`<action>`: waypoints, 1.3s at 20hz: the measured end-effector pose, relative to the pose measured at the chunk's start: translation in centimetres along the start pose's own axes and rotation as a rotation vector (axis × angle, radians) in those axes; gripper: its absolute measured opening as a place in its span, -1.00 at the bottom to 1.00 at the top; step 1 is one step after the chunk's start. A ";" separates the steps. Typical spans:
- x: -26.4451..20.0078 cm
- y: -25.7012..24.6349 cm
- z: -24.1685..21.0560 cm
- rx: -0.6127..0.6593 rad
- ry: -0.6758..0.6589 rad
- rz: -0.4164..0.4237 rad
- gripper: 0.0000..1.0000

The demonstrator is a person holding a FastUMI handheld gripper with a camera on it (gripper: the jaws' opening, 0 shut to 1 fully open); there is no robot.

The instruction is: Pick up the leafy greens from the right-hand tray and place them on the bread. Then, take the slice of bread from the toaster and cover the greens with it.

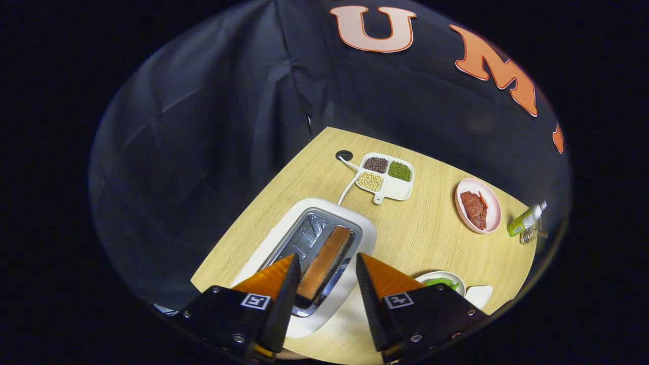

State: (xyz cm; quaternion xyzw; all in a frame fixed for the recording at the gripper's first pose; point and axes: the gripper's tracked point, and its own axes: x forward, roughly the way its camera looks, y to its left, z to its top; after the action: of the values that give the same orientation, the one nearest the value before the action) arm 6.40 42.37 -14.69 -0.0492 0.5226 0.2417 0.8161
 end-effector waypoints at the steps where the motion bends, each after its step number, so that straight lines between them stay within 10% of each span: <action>1: 0.1 0.2 -0.3 0.008 0.011 0.014 0.11; 7: -0.9 0.4 0.8 0.083 -0.040 0.076 -0.69; 26: -9.1 -10.1 -1.1 0.308 -0.264 0.164 -0.73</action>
State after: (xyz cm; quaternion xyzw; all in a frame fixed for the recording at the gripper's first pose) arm 6.89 30.03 -8.95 0.1511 0.4441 0.2288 0.8530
